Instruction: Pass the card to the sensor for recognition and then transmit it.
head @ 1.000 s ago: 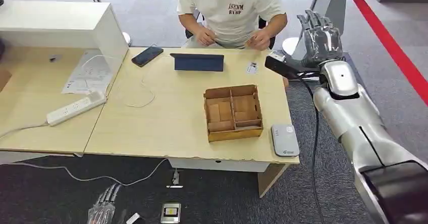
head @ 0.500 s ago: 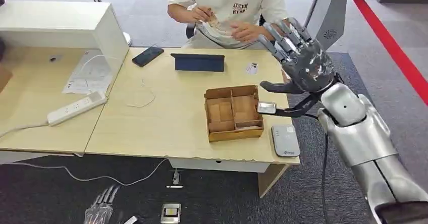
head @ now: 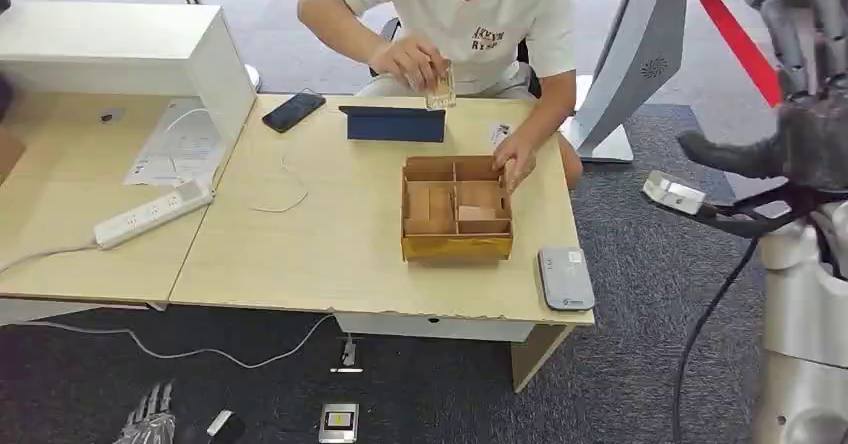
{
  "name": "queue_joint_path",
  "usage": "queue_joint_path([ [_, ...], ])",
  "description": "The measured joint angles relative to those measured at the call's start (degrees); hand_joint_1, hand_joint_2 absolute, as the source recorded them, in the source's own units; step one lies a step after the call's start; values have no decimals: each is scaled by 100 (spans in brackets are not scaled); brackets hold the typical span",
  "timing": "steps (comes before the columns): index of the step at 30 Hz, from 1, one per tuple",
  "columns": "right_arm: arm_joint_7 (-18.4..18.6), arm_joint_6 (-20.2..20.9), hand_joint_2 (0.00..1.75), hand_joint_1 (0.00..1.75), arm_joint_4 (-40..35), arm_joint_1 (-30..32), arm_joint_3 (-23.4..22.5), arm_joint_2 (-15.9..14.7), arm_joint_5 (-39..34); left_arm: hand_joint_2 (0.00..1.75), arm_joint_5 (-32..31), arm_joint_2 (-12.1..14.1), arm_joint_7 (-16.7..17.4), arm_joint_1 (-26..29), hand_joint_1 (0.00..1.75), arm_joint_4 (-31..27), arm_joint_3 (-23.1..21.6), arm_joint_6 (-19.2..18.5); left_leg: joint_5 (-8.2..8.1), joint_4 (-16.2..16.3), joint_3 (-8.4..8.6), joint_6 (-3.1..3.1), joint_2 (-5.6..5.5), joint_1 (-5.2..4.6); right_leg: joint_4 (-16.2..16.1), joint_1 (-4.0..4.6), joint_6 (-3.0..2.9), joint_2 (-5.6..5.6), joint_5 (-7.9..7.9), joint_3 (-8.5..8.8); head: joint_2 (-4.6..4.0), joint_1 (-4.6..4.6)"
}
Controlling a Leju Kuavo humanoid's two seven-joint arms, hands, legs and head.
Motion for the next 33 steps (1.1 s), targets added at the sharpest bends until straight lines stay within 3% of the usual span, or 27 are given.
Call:
queue_joint_path([
  [4,-2,2,0,0,160,219,-826,-18,-6,175,0,-227,684,20,0,-260,17,0,-3,1,-2,3,-2,0,-3,0,3,0,-3,0,-2,7],
  [10,7,2,0,0,689,539,-1718,-182,348,175,7,-560,1279,96,0,-612,-20,0,-8,1,1,6,-1,3,-6,4,12,-1,-11,4,-2,4],
  [14,325,2,0,0,1389,741,-2348,-369,498,175,15,-763,1837,207,0,-866,-129,0,-10,0,-3,7,3,0,-5,1,11,-4,-10,0,-2,0],
  [20,986,4,0,0,2310,1308,-2932,-431,745,175,28,-872,1805,217,0,-1110,-195,0,-14,-1,-5,10,-3,2,-5,2,11,-4,-12,2,-2,-4],
  [27,1664,2,0,0,3264,1697,-3044,-282,846,175,11,-874,1669,181,0,-1211,-105,0,-15,-4,-4,7,1,8,-2,9,5,-3,-16,5,-2,2],
  [29,1819,2,0,0,3476,1795,-3048,-159,868,175,0,-878,1757,180,0,-1250,-66,0,-15,-5,-4,7,1,7,1,8,5,-3,-16,3,-2,0],
  [33,2218,2,0,0,3942,1826,-3046,59,1012,175,-2,-889,2265,183,0,-1344,-59,0,-14,-5,-3,6,2,8,2,9,4,-3,-16,4,-2,0],
])
